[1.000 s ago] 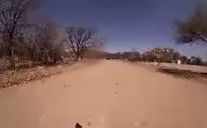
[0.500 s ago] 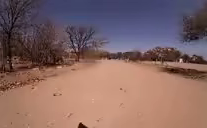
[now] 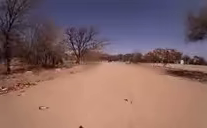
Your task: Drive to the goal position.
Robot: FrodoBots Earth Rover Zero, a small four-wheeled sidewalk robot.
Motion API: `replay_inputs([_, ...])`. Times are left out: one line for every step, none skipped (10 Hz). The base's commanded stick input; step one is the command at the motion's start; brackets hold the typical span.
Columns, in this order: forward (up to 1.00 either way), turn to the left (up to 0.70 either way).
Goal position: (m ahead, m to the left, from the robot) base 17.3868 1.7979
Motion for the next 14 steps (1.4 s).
replay_inputs([1.0, 0.0])
replay_inputs([1.0, 0.0])
replay_inputs([1.0, 0.0])
replay_inputs([1.0, 0.0])
replay_inputs([1.0, 0.0])
replay_inputs([1.0, 0.0])
replay_inputs([1.0, 0.0])
replay_inputs([1.0, 0.0])
replay_inputs([1.0, 0.0])
replay_inputs([1.0, 0.0])
replay_inputs([1.0, 0.0])
replay_inputs([1.0, 0.0])
replay_inputs([1.0, 0.0])
replay_inputs([1.0, 0.0])
